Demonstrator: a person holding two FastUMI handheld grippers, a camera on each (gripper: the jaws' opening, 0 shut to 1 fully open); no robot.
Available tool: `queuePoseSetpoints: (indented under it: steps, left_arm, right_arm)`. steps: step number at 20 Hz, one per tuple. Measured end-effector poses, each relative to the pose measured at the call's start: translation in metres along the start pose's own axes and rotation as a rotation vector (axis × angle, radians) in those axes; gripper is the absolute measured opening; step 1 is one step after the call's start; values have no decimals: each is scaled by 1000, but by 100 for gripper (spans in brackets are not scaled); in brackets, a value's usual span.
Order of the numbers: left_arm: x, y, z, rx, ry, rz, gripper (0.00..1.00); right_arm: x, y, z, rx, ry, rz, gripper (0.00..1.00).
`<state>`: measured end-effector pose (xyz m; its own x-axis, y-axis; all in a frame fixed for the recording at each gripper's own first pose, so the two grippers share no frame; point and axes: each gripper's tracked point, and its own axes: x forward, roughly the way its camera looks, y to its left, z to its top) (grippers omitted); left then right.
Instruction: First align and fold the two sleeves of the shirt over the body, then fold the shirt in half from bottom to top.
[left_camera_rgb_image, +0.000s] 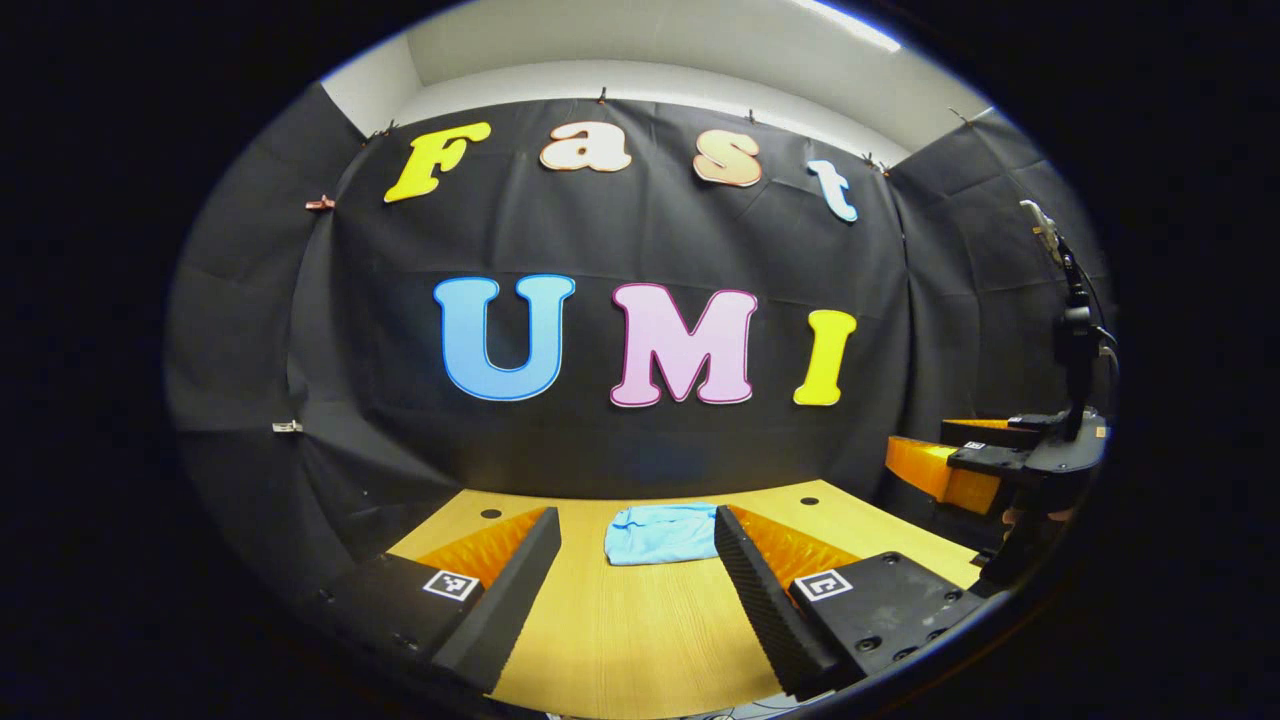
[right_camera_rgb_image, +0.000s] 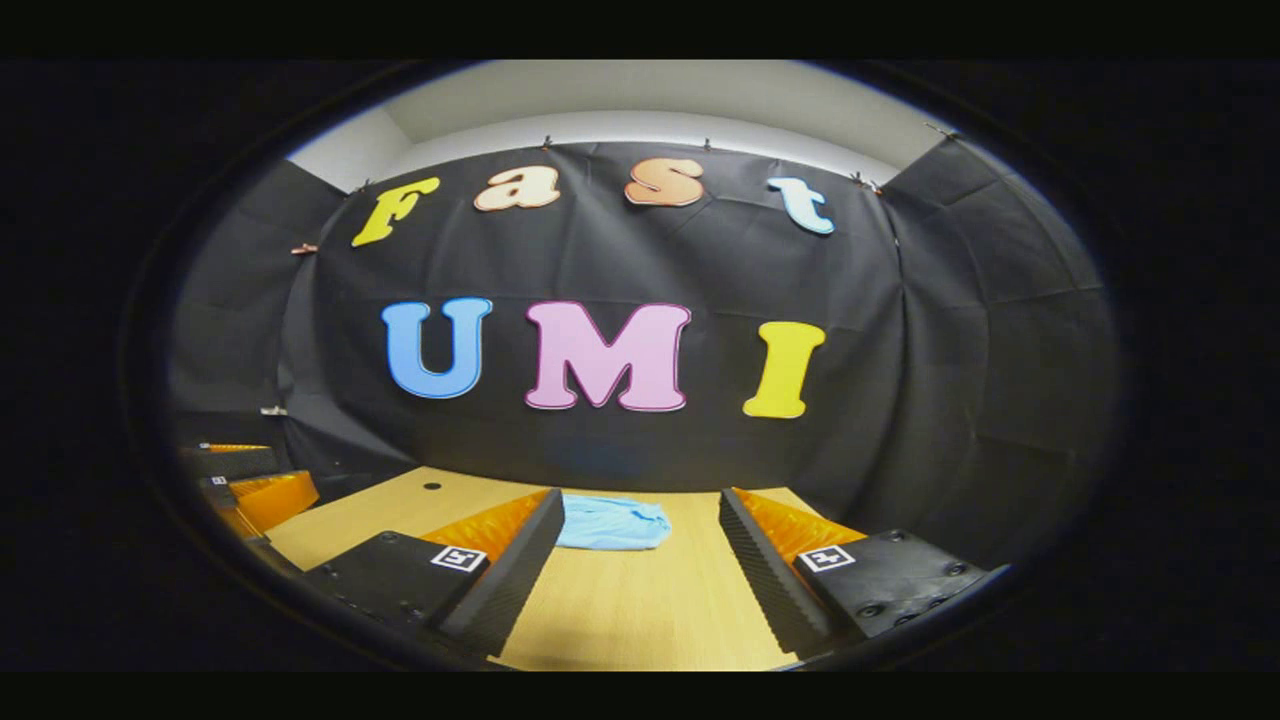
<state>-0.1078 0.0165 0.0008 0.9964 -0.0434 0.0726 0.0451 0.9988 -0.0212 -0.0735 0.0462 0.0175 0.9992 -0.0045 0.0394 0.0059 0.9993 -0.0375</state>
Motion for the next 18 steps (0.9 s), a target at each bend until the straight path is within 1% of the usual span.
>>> queuePoseSetpoints:
  steps: [1,3,5,8,11,12,13,16,18]
  left_arm:
    - [-6,1,-1,2,6,-7,100]
    - [-13,8,0,-4,17,-4,99]
    - [-15,11,-1,3,23,-3,99]
    - [-15,12,-4,-7,31,2,99]
    - [-16,12,-2,-6,21,-8,99]
    - [-15,13,-4,-8,22,-8,99]
    - [-16,13,-3,-14,24,-7,99]
    - [-15,19,-5,-32,24,9,99]
    - [-16,25,-6,-25,26,30,99]
  right_arm:
    - [-11,0,-3,0,7,1,97]
    - [-25,4,-2,27,5,1,95]
    - [-35,12,-3,49,9,5,97]
    - [-35,12,1,15,7,-3,97]
    - [-30,16,9,36,-11,-2,97]
    - [-29,18,10,42,-12,1,99]
    - [-29,19,10,41,-12,4,97]
    - [-27,20,8,25,-7,5,97]
    - [-25,20,4,29,3,5,97]
